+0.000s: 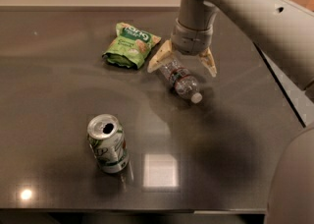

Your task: Place water bottle upright

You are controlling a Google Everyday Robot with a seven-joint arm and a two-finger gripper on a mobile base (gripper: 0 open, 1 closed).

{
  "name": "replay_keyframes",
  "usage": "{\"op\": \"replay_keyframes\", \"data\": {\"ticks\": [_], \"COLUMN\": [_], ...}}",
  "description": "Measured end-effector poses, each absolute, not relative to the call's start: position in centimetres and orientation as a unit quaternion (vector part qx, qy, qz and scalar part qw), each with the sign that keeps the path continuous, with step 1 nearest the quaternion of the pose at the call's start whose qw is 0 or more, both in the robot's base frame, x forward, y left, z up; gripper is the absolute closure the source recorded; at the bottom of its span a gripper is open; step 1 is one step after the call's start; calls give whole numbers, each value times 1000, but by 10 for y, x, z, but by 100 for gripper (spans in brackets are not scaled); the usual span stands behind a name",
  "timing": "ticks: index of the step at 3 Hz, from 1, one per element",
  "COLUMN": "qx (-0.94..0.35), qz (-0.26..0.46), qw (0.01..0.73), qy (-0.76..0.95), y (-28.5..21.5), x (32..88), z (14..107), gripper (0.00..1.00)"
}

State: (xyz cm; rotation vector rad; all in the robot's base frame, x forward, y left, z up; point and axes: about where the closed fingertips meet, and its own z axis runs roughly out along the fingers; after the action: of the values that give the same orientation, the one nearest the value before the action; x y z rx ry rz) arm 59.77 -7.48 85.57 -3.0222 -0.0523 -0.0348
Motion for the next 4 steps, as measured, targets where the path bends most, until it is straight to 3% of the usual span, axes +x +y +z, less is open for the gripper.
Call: {"op": "replay_keyframes", "data": {"ticks": [2, 3, 4], "qx": [-998, -998, -997], "qz": [-18, -17, -14], "qw": [27, 14, 2], "qy": [-51, -65, -73], "y": [-78, -79, -80], "x": [602, 596, 591], "z": [839, 834, 833], "gripper": [0, 18, 42]}}
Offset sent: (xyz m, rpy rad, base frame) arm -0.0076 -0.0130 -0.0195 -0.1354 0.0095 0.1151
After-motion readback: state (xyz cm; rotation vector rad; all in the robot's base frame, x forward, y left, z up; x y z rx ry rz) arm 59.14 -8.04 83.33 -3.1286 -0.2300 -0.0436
